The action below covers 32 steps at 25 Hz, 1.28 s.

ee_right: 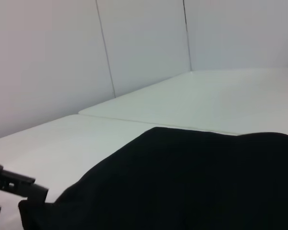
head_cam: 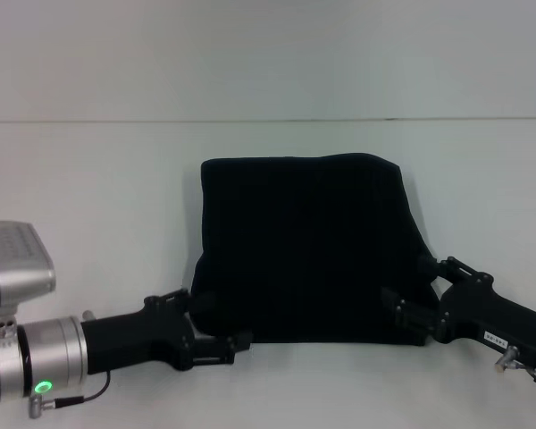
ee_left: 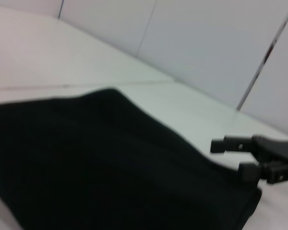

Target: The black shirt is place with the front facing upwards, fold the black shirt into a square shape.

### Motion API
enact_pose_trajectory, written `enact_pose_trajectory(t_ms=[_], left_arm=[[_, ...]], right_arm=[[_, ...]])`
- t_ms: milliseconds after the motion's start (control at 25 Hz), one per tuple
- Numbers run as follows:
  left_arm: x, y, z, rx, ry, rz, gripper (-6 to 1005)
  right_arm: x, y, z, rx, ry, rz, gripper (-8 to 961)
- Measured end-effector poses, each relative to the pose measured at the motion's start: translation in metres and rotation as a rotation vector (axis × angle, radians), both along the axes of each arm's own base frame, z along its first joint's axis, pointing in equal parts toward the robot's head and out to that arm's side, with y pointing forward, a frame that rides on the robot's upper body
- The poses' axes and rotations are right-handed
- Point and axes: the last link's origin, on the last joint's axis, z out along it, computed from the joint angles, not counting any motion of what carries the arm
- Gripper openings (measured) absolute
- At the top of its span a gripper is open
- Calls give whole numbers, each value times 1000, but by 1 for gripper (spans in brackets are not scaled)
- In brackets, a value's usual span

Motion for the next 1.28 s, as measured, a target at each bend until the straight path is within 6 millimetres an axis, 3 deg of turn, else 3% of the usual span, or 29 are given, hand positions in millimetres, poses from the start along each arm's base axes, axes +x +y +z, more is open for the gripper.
enact_pose_trajectory(t_ms=[560, 680, 920, 1040, 1120, 1280], left_arm=[[-7, -2, -4, -2, 38, 19, 944], [-1, 0, 11, 11, -74, 63, 939], [6, 27, 47, -36, -290, 354, 932], [9, 34, 51, -87, -306, 426, 933], [11, 48, 55, -192, -291, 618, 933], [15, 58, 51, -266, -238, 755, 932]], right_arm=[[3, -1, 0, 8, 0, -20, 896], [3, -6, 3, 14, 22, -8, 896], [6, -39, 5, -24, 12, 113, 897], [11, -56, 2, -46, 13, 124, 897], [14, -65, 0, -55, 18, 111, 897], [19, -74, -1, -60, 23, 90, 897]])
